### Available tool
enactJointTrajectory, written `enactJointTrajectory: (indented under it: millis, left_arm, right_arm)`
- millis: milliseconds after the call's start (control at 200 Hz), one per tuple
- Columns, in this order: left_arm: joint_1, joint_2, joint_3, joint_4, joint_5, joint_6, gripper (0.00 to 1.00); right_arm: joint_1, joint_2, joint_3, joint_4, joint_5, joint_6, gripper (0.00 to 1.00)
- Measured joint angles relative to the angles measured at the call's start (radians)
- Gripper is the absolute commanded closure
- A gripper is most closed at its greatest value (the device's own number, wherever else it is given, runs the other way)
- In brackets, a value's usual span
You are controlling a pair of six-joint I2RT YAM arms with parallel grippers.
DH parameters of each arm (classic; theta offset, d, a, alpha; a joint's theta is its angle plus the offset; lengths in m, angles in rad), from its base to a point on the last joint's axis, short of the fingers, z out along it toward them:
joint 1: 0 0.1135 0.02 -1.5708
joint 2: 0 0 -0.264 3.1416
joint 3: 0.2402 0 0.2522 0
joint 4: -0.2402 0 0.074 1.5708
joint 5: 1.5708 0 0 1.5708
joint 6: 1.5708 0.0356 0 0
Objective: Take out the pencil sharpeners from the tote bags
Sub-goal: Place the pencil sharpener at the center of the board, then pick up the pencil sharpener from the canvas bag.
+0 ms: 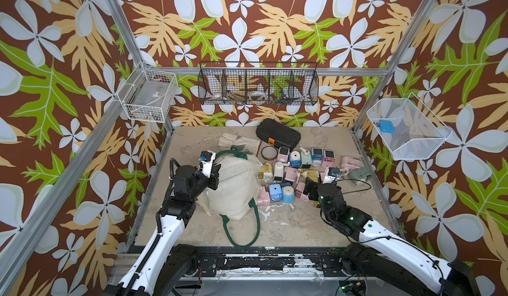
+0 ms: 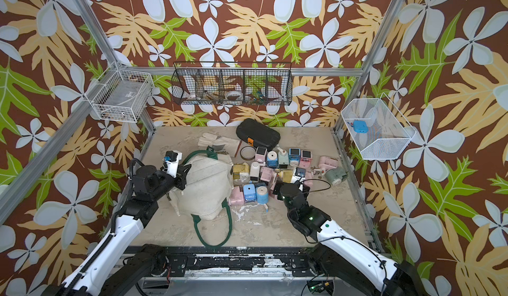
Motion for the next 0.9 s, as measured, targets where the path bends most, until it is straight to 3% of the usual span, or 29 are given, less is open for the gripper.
enactJointTrajectory:
  millis: [225, 455, 691, 901]
  left_arm:
    - [0.000, -0.002, 0.000, 0.000, 0.000, 0.000, 1.00]
    - [0.000, -0.010, 0.000, -0.002, 0.006, 0.000, 1.00]
    - [-0.006, -0.015, -0.003, -0.006, 0.013, 0.003, 1.00]
    - [-0.009, -0.006, 0.006, -0.017, 0.009, 0.014, 1.00]
  right_arm:
    - [0.323, 0.061, 0.047, 0.097, -0.040, -0.177, 0.11]
    - [0.575, 0.273, 0.128, 0.282, -0.140, -0.360, 0.20]
    - [0.594, 0.584, 0.293, 0.432, -0.268, -0.441, 0.30]
    - [0.543, 0.893, 0.495, 0.478, -0.358, -0.471, 0.35]
